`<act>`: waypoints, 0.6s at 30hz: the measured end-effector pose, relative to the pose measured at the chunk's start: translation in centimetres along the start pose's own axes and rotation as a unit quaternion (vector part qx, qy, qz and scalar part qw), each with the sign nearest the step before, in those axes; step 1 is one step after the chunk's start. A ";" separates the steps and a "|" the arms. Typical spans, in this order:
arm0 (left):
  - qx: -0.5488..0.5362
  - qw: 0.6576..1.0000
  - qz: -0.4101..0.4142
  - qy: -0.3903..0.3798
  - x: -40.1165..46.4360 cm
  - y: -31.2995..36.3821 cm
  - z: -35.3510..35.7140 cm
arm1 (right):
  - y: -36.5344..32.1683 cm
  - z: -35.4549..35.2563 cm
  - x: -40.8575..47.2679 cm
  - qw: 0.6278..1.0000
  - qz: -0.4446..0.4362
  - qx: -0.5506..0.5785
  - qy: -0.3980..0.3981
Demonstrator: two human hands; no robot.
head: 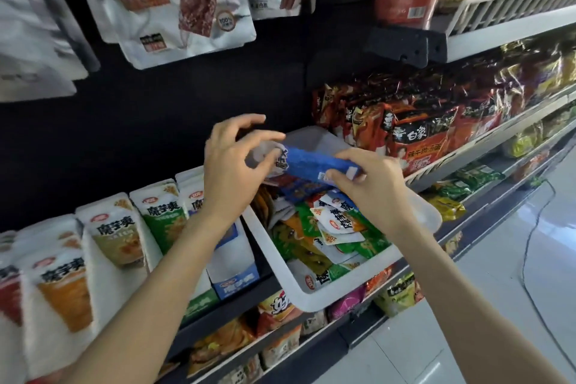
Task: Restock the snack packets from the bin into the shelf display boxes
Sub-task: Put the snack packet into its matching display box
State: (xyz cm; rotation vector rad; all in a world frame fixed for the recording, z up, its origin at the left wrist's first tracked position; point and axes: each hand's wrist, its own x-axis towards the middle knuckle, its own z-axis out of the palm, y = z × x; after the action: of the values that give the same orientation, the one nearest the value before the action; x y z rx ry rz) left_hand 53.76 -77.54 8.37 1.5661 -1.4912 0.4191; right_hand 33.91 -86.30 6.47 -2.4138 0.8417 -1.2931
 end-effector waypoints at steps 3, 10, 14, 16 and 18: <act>-0.184 0.964 -0.182 0.066 -2.3 1.6 -1.8 | -2.2 2.5 -1.2 0.991 -0.034 -0.008 0.131; -0.458 0.803 -0.380 0.019 -5.0 1.6 -3.5 | -6.8 7.6 -3.5 0.951 -0.267 -0.104 0.119; -0.308 0.894 -0.325 0.018 -5.7 -2.6 -4.9 | -6.5 8.5 -2.9 0.980 -0.198 -0.003 -0.032; -0.242 0.921 -0.305 -0.004 -6.1 -4.1 -5.2 | -6.8 8.4 -1.7 0.987 -0.135 0.064 -0.053; -0.210 0.928 -0.308 -0.027 -6.7 -5.1 -5.1 | -7.0 8.6 0.1 0.990 -0.071 0.083 -0.084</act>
State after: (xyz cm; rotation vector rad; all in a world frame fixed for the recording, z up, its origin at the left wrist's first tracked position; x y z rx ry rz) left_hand 58.67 -70.11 4.11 1.5925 -0.9608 -0.2931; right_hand 43.58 -81.10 5.09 -2.4435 0.5029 -1.1367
